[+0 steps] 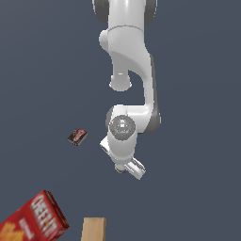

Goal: Pick up a designated object from a clutter of objects.

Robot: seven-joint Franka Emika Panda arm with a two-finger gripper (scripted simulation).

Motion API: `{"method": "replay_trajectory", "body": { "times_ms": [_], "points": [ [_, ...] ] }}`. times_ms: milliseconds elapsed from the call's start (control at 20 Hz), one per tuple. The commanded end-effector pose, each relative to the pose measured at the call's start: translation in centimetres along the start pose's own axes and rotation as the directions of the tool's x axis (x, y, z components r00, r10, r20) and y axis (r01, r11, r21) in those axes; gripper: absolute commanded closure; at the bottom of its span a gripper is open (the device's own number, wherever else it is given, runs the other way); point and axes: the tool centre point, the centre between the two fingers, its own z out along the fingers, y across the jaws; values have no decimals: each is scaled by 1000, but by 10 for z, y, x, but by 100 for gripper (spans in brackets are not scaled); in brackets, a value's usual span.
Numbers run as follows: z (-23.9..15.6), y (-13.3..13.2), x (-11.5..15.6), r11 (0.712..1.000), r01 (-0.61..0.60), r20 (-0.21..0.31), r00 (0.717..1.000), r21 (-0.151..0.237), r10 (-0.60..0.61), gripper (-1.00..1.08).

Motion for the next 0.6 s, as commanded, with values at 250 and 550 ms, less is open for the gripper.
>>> {"method": "replay_trajectory", "body": {
  "times_ms": [250,550],
  "points": [
    [23,0,1,1000,-2,0,1000,0,2,-92],
    [22,-1,1,1000,-2,0,1000,0,2,108]
  ]
}}
